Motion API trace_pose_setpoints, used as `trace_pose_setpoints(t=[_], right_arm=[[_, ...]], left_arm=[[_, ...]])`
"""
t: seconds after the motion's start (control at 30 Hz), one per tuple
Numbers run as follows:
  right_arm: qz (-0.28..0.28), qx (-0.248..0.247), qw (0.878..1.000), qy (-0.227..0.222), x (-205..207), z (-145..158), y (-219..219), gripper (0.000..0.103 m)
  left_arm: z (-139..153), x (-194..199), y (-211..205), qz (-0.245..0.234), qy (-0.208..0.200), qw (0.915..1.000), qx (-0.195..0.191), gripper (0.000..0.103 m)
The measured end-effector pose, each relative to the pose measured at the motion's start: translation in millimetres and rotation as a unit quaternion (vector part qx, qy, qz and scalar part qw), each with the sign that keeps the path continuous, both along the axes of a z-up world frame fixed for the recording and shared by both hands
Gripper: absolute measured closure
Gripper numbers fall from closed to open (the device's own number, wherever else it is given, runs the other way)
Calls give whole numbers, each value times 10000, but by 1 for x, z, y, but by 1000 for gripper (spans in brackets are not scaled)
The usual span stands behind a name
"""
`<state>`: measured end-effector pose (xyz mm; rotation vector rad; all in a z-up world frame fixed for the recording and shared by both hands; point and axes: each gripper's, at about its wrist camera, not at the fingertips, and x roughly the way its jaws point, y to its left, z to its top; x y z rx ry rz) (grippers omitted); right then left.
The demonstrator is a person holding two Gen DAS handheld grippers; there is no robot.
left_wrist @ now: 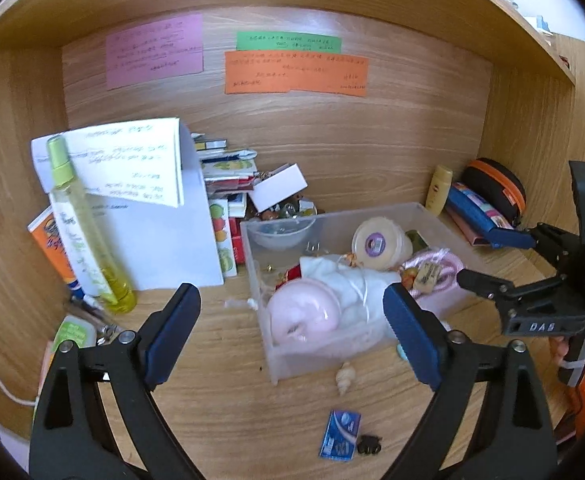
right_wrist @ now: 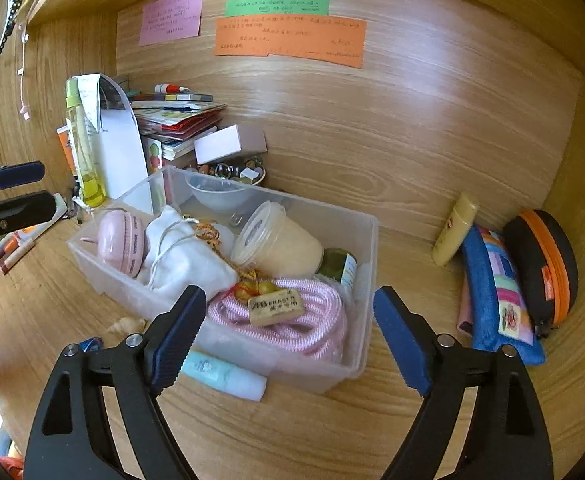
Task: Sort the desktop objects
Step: 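Open both grippers and withdraw from the box, then grasp the blue Max staple box with the left gripper while the right gripper grasps the black hair clip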
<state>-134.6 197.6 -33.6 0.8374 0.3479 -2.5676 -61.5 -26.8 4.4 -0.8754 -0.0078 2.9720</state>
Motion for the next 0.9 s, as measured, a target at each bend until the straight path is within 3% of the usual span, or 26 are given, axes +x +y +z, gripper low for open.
trace_pose_setpoints(t=[0.1,0.17,0.3,0.43,0.67,0.9], right_arm=[[-69,-17,10000,-59,6,-3,4,19],[-117,-21,9999,-102,11,-6,6,19],[-155,-56,9996,-251,23,-15,7,19],[-7,-58,9989,-463,34,-28,0,19],[613,23,9948,-808,54,-51,-28,19],[1395,166,9835,-1140,69,-69,-60,21]], left_arm=[[-6,14,-1,135,110,9998,48,9],[-10,23,-3,247,253,9993,75,3],[-22,45,1,338,623,9972,-234,1],[-35,52,5,216,326,9984,-401,1],[-56,64,0,417,-102,9980,-458,1],[-74,67,-12,266,-821,9962,-125,1]])
